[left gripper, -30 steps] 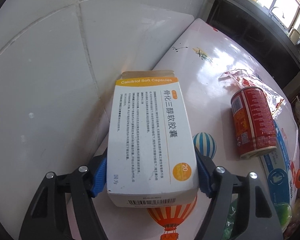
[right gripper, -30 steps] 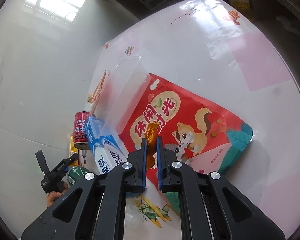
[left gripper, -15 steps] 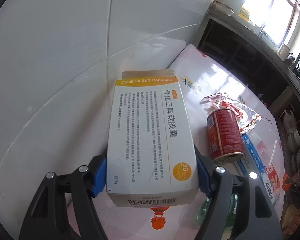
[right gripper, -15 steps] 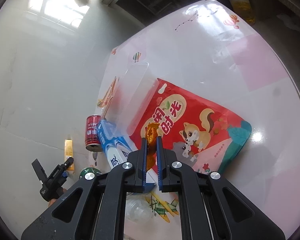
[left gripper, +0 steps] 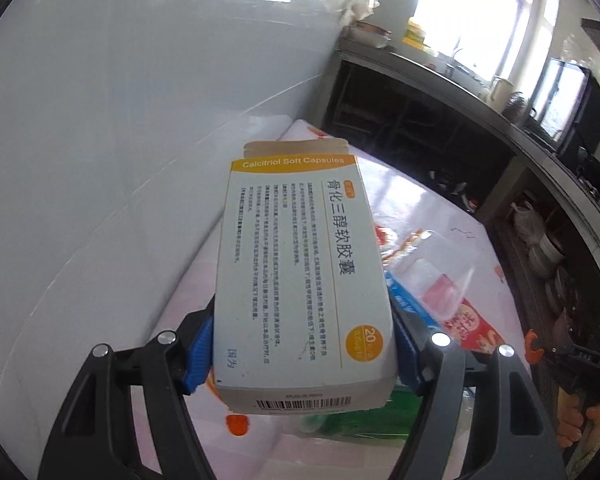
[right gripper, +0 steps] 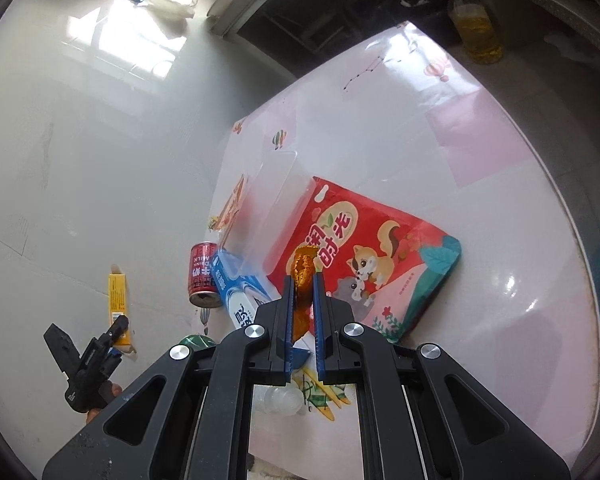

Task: Collect trash
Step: 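Carry medicine box and orange wrapper over the wastebasket and open both tools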

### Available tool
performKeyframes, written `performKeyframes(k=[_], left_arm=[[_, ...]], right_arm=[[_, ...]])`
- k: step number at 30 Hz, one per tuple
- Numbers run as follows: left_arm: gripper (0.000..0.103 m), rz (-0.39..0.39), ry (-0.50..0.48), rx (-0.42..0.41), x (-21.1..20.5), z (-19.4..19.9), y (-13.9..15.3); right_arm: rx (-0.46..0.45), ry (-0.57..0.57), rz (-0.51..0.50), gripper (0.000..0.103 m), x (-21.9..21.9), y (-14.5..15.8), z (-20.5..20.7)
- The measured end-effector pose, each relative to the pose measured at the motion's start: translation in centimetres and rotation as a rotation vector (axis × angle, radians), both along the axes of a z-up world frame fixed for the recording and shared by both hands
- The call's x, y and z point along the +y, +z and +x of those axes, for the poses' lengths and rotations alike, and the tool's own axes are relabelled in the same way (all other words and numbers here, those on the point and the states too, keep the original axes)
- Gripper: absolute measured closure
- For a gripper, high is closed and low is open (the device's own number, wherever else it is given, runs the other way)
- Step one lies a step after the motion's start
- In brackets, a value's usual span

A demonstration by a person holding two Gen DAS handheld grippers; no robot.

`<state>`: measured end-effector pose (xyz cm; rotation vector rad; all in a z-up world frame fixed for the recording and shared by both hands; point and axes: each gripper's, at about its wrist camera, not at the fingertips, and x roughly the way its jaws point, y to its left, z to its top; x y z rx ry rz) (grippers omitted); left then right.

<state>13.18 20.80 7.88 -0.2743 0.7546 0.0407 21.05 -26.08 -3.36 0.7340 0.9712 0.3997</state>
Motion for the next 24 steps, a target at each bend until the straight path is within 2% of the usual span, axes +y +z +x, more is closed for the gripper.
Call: performKeyframes(k=[4,8,14,17,19,22,24], left_arm=[[0.033,-0.011,-0.174,-0.035,-6.0,1.4,2.0],[0.033,-0.035,-0.385,-0.048,-13.7,2.9,3.3],[0.033,-0.045,-0.700,0.011,-27.2,4.8,2.9],[0.033,-0.059,-0.821,0.085,-34.2,6.0,1.3],[0.033,-0.042,-0.898,0.147,-39.2,6.8,-0.4],[0.033,-0.062,-0.997,0.281,-45.4,7.5,-3.4],[0.033,-0.046,-1.038,0.389,-49.5,7.9,-6.0]], right_arm=[[-0.020,-0.077,0.018,0.096,-3.4,0.4,-2.3],[-0.033,-0.206,0.002,0.096,-8.4,0.7,-5.7],[0.032,-0.497,-0.042,0.096,-18.5,-1.6,-12.8],[0.106,-0.631,-0.052,0.096,-22.6,-4.1,-15.9],[0.145,-0.698,-0.036,0.096,-24.8,-5.9,-17.7],[0.192,-0.776,-0.007,0.096,-27.0,-8.8,-19.4],[0.218,-0.819,0.008,0.096,-28.3,-10.8,-20.1]])
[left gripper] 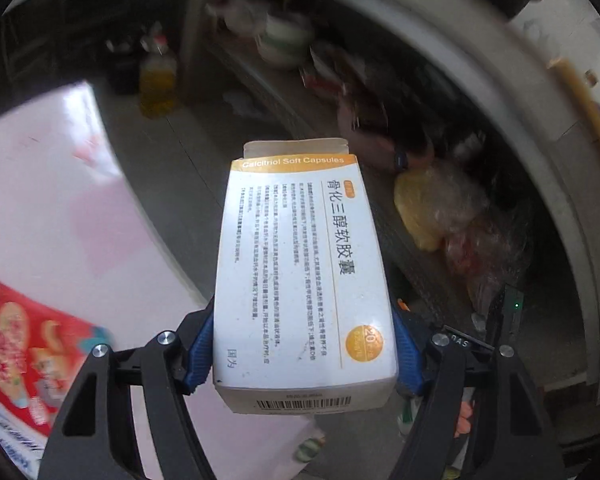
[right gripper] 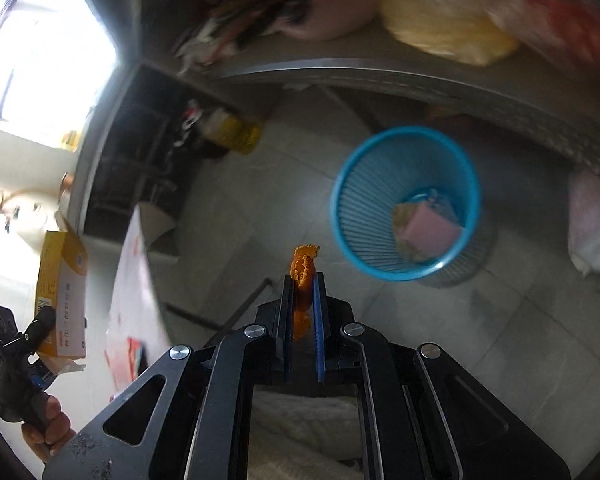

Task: Collect trash
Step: 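Carry medicine box and orange wrapper over the wastebasket and open both tools, then bring both tools back toward the table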

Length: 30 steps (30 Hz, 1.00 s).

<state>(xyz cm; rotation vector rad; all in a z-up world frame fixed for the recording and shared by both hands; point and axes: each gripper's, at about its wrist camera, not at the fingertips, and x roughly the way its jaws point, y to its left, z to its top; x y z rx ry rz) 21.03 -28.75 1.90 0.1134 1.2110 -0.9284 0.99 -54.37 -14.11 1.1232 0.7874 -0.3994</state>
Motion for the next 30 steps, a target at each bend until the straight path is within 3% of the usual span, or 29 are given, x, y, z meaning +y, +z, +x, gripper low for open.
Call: performKeyframes(k=[3,7,8,9,10,12,14,21,30], left_arm=[[0.033,0.108,-0.087,0.019,-6.0,-0.5,-3.4],[0.031,0.192,-0.146,0.036,-12.5,-0.5,-6.7],[0.030,0.197,-0.142,0.032,-13.7,-0.2,-7.2],[0.019,0.188,-0.142,0.030,-15.2,0.0,-7.8],[0.009,0.182,-0.145,0.022,-15.8,0.2,-7.9],[0.007,0.183,-0.134,-0.024,-17.5,0.6,-8.8],[0.007,0.202,-0.123,-0.050,-18.1,0.4,-9.4],[0.007,0.166,-0.086,-0.082,-14.1,0.7,-7.3],[0.007,0.039,-0.052,-0.139,-4.3,-1.3,0.0]], right_arm=[[0.032,-0.038,0.027,0.096,-0.9,-3.0,0.4],[0.076,-0.061,0.037,0.094,-2.2,-5.9,1.9],[0.080,-0.068,0.033,0.092,-2.7,-6.5,2.3],[0.084,-0.072,0.014,0.090,-3.3,-7.1,2.9],[0.095,-0.071,-0.010,0.078,-3.8,-7.6,3.6],[0.134,-0.085,-0.051,0.057,-5.2,-9.3,4.6],[0.189,-0.104,-0.081,0.056,-6.0,-10.7,4.9],[0.202,-0.135,-0.112,0.056,-4.7,-10.0,2.3],[0.155,-0.032,-0.213,0.051,-0.4,-4.9,2.1]])
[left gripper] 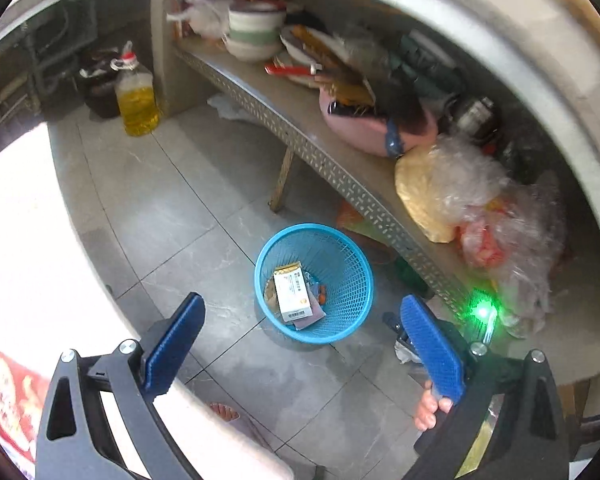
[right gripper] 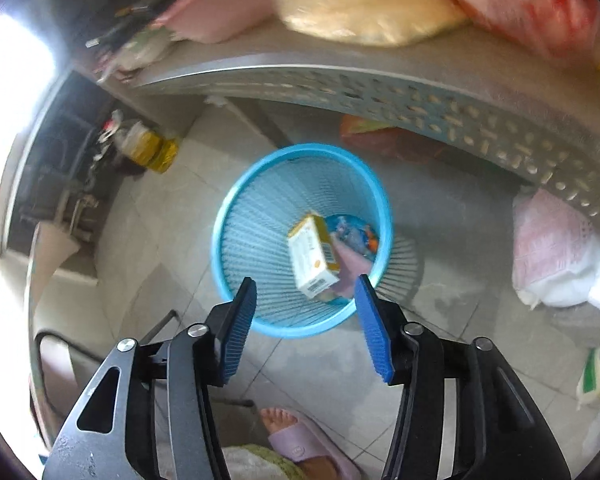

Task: Collect trash
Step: 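Bring both tools back toward the table, then grasp the green Sprite bottle with the right tool and lift it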

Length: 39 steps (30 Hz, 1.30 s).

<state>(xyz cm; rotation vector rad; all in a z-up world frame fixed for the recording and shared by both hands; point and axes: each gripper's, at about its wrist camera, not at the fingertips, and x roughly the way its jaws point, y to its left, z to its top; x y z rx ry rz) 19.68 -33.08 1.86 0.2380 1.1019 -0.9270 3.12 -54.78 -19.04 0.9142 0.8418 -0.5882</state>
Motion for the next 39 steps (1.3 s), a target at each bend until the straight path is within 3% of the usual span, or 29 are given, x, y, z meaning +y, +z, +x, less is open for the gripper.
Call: performKeyframes(k=[6,10,14,20,24,26,31,35,39], left_arm=[[0.007,-0.080,0.078,-0.035,10.4,-2.2,3.1],[0.007,-0.117,0.178,-0.108,18.6,-4.1,4.6],[0.007,-0.137,0.347,-0.184,27.4,-6.3,5.1],[0.007,-0.174,0.538,-0.194,37.2,-9.5,4.9],[0.007,-0.170,0.573,-0.211,40.9,-11.4,4.5],[0.007,-0.151,0.595,-0.204,42.3,-12.1,3.7],[0.007,-0.110,0.661,-0.163,44.5,-13.0,1.3],[0.007,-0.098,0.712,-0.145,45.8,-13.3,0.1],[0.007,-0.151,0.755,-0.131,47.4,-13.1,0.1]], right_arm=[[-0.135,0.157,-0.053,0.041,4.2,6.2,1.3],[-0.189,0.294,-0.060,0.039,7.0,9.1,3.6],[-0.246,0.437,-0.043,0.037,10.6,11.7,6.2],[-0.299,0.681,-0.010,0.036,18.2,14.7,10.5],[-0.322,0.949,-0.040,0.035,25.2,17.2,13.6],[-0.313,1.115,-0.066,0.028,29.1,18.1,15.1],[-0.262,1.495,-0.241,0.023,39.6,19.2,17.3],[-0.253,1.633,-0.329,0.023,44.6,19.2,18.2],[-0.244,1.706,-0.303,0.023,46.2,18.9,18.5]])
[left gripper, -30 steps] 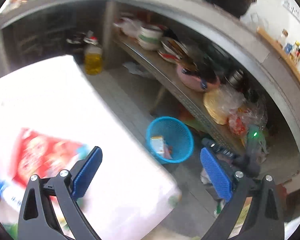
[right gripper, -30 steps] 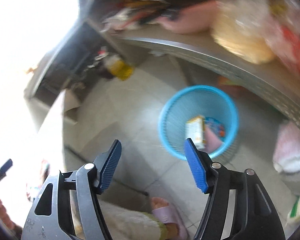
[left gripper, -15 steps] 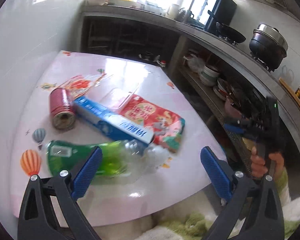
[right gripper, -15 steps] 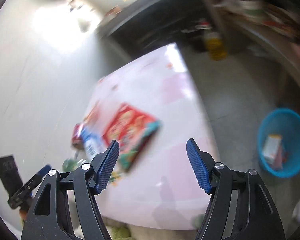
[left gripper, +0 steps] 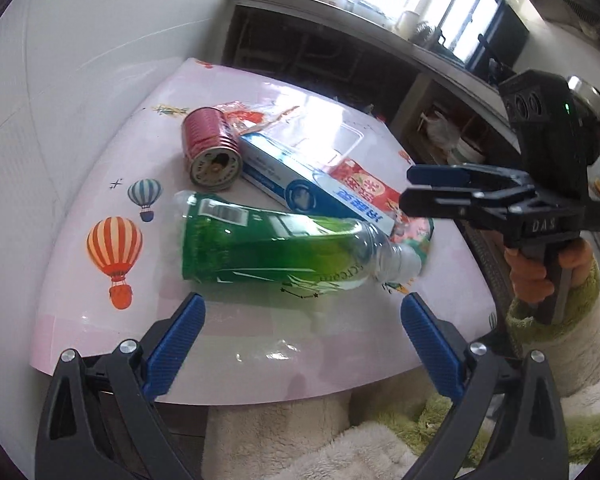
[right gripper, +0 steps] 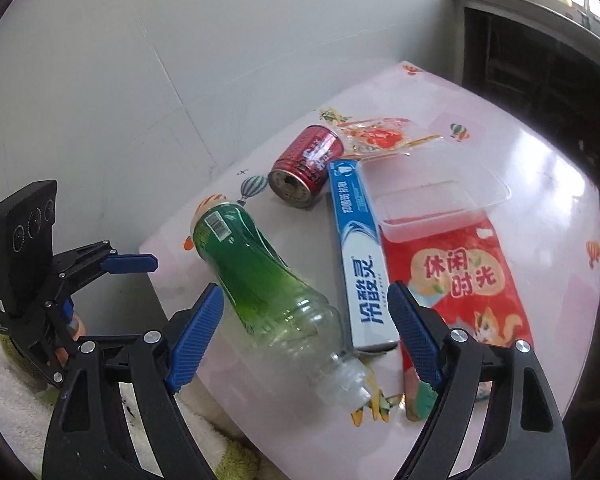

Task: Collect trash
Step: 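Grasp the green Sprite bottle with the right tool and lift it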

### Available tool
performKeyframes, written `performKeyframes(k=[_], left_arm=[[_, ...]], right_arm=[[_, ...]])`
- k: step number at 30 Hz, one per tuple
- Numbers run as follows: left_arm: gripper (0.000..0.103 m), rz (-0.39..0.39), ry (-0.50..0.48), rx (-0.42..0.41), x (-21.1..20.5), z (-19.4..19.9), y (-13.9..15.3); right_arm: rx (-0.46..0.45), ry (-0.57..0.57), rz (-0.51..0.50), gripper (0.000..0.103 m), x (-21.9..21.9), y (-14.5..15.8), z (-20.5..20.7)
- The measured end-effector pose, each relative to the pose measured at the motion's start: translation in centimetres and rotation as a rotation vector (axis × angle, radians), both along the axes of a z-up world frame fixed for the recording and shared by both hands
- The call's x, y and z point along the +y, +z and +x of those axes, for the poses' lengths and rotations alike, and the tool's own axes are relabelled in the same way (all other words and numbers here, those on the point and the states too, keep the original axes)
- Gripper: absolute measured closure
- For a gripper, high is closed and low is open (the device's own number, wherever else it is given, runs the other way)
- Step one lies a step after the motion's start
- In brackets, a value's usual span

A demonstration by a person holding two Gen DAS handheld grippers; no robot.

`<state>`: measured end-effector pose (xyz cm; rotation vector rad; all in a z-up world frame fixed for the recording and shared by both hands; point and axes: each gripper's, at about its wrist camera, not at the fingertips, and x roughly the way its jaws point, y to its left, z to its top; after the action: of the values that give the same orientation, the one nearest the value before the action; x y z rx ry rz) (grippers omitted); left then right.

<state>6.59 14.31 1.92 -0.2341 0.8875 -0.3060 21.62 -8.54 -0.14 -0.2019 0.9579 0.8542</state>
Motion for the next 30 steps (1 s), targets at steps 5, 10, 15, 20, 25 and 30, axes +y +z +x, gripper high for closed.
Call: performKeyframes(k=[5,10,15,20,25,30], left_arm=[[0.014,-0.081,0.057,0.064,2.2,1.0,-1.5],[0.024,-0.142,0.124,0.106,4.3,1.4,-2.7],[0.027,-0.106,0.139,0.085,4.7,1.3,-2.5],[0.030,-0.105,0.149,0.089,5.3,1.5,-2.8],[0.033,-0.113,0.166,0.091,6.2,1.7,-2.9],[0.033,-0.119,0.192,0.072,7.4,1.9,-2.4]], right_arm=[[-0.019,0.125,-0.101,0.023,3.4,-1.1,-1.6],[-0.068,0.215,-0.255,0.023,5.6,-2.5,-2.2],[-0.132,0.280,-0.401,0.023,7.5,-4.2,-2.7],[-0.155,0.282,-0.479,0.034,7.9,-5.7,-4.0],[-0.137,0.222,-0.446,0.036,6.7,-5.6,-5.4],[-0.040,0.129,-0.310,0.038,3.7,-5.1,-6.9]])
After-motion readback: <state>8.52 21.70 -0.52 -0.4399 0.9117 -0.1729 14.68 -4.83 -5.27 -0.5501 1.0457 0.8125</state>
